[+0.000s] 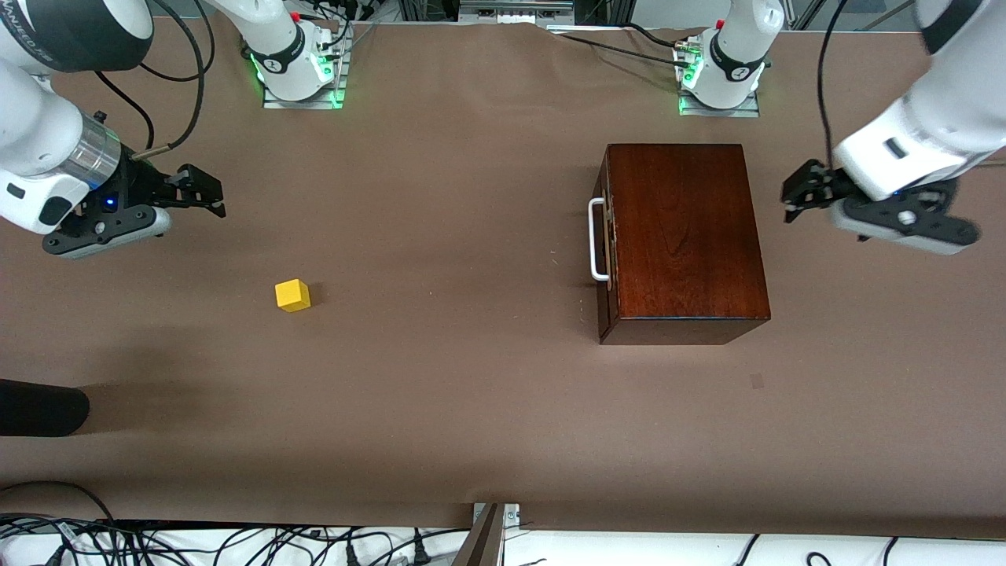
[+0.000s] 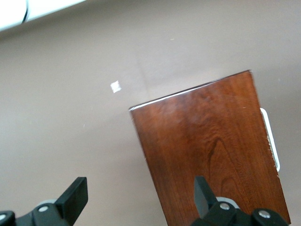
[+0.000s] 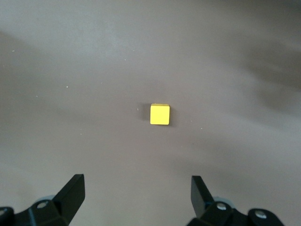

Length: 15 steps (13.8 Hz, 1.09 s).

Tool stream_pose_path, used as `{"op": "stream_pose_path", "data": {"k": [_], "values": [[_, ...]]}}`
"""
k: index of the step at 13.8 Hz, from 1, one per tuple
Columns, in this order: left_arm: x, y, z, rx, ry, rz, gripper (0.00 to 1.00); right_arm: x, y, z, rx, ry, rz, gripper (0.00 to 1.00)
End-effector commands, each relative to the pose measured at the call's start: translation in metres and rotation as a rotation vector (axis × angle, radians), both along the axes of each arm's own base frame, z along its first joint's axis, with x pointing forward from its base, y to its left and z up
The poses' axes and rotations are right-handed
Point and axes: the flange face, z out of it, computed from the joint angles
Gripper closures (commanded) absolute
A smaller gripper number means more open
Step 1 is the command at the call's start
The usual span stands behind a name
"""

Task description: Open drawer, take yellow block, close drawer

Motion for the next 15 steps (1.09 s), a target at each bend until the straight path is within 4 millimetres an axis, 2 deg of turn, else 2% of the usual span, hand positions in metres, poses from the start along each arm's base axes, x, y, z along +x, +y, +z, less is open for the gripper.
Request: {"op": "stream_pose_path", "data": {"k": [1,2,4,7,15], "values": [[-0.019,0.034,-0.003,-0.032,-0.012,0.109,0.00,-0.002,-0.002,0.011,-0.011,0.006,0.005,0.00],[-0.020,0.036,0.000,-0.030,-0.019,0.121,0.00,-0.004,0.001,0.012,-0.012,0.016,0.011,0.00],[-0.021,0.040,-0.007,-0.028,-0.004,0.149,0.00,-0.001,-0.001,0.016,-0.012,0.012,0.007,0.00],[-0.020,0.041,-0.003,-0.031,-0.011,0.142,0.00,0.003,-0.017,0.026,-0.008,-0.008,-0.024,0.00],[-0.021,0.041,-0.001,-0.020,-0.013,0.151,0.00,0.005,-0.014,0.027,-0.053,-0.033,-0.025,0.00]]}}
